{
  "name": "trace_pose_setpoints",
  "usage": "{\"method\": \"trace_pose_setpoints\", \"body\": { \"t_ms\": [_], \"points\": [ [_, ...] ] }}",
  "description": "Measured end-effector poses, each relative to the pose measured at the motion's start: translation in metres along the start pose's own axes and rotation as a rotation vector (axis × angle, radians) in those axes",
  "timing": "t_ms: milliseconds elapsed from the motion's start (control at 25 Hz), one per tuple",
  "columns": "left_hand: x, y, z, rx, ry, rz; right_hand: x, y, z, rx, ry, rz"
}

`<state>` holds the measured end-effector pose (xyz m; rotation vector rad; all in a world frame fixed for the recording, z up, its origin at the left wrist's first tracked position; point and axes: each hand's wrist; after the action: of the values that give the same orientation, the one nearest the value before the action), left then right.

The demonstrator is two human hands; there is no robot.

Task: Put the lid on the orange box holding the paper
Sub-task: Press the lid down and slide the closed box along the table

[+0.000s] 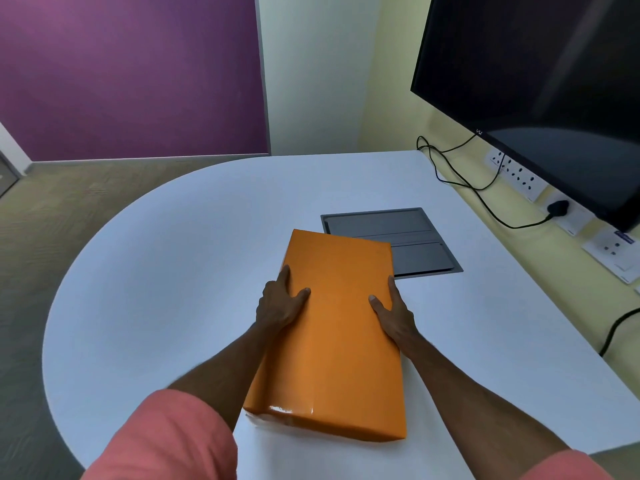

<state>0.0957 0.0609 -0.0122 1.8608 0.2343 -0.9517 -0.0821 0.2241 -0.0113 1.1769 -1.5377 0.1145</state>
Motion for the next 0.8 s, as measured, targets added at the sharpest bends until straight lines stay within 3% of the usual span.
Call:
{"method": "trace_pose_setpoints", "body": {
  "t_ms": [400,800],
  "points": [
    [0.020,0.022,0.000,-0.061,0.053,-0.037,0.034,-0.012,0.004,0.042,0.046,-0.043],
    [0.048,0.094,-0.002,-0.243,0.171,-0.064,0.107,-0.069,0.032,0.220,0.176,-0.090]
  ]
}}
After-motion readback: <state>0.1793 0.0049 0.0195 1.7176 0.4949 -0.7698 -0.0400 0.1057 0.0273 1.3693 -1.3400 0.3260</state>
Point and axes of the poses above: each hand's wrist, its own z-axis towards the middle knuckle, its own y-axis out of the back of the hand, x = y × z, and after that the axes turned 2 degrees about -y, right-handed
